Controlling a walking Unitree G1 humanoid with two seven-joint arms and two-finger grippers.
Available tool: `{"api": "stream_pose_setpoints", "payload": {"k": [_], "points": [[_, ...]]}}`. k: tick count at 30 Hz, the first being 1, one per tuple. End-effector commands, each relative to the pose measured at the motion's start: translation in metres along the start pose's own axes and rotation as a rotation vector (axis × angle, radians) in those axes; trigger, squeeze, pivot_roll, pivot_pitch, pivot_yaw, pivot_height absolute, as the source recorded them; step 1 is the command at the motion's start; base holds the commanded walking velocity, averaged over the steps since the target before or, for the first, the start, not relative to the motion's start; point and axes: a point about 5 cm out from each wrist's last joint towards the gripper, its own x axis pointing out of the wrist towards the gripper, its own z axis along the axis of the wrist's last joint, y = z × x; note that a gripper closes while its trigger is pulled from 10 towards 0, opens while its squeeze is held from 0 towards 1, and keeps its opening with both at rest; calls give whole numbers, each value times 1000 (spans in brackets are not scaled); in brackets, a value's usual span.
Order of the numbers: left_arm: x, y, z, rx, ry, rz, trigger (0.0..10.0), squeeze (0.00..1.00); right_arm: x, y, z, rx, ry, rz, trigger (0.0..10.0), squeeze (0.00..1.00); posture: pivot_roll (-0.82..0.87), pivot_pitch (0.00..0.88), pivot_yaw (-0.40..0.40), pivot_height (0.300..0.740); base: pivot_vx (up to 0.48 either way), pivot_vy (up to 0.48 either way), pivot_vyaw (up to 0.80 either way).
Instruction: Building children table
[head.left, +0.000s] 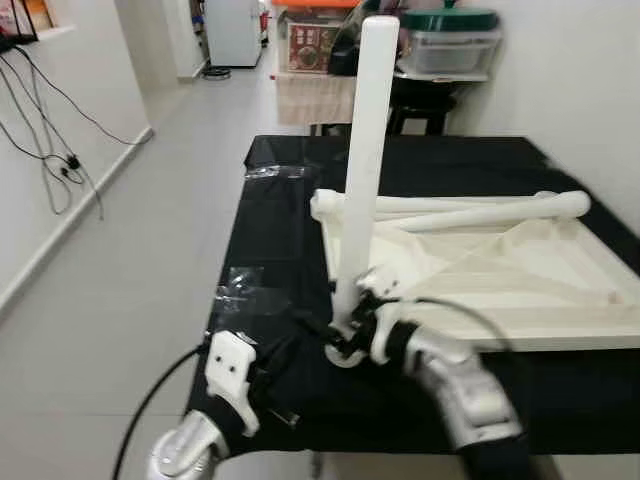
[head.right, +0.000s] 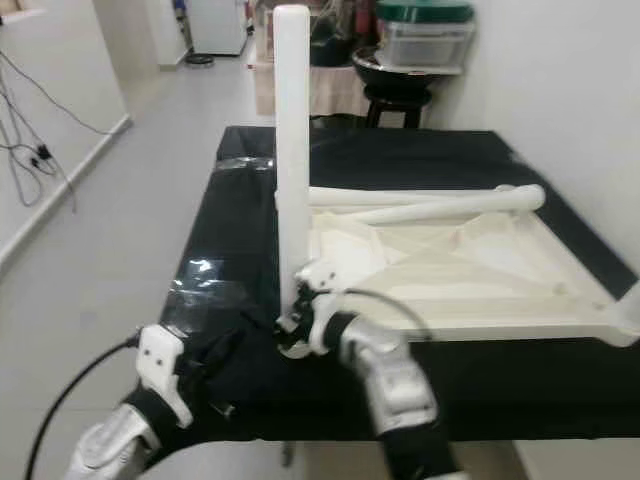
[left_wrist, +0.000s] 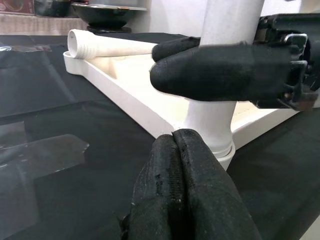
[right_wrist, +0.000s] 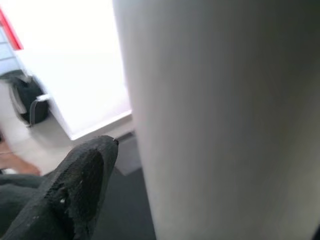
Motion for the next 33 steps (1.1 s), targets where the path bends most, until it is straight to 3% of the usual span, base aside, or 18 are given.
{"api": "stream_pose_setpoints", "payload": {"k": [1,10,11,13,14,15,27,28,30,32,33], "points": [[-1,-1,-3,-8,11,6,10000,0,2,-14,-1,-33,52,143,10000,0,55,0,-38,740,0,0,0],[-3,-4,-3,-9,13,3,10000,0,7,-39,14,-52,114,241,10000,0,82,0,-51,740,0,0,0],[-3,-5,-3,-8,14,3,10000,0,9,-44,20,-39,104,259,9490,0,89,0,-54,740,0,0,0],[-3,-5,-3,-8,14,3,10000,0,9,-44,20,-39,104,259,9490,0,89,0,-54,740,0,0,0],[-4,-6,-3,-7,15,5,10000,0,10,-48,26,-21,94,266,3059,0,93,0,-55,740,0,0,0],[-5,-7,-3,-7,18,5,10000,0,10,-52,28,-10,97,274,0,0,98,0,-55,740,0,0,0],[-7,-9,-2,-16,21,-1,10000,0,-7,-59,17,-15,68,286,0,0,72,0,-36,740,0,0,0],[-7,-9,-1,-18,20,-2,10000,0,-17,-58,11,-34,51,212,0,0,63,0,-32,740,0,0,0],[-8,-8,-1,-18,20,-3,10000,0,-19,-58,9,-40,45,177,0,0,63,0,-32,740,0,0,0],[-9,-7,0,-19,21,-3,10000,0,-13,-51,-4,-70,99,-80,0,0,38,0,-23,740,0,0,0],[-9,-7,0,-19,21,-3,10000,0,-13,-51,-4,-70,99,-80,0,0,38,0,-23,740,0,0,0]]}}
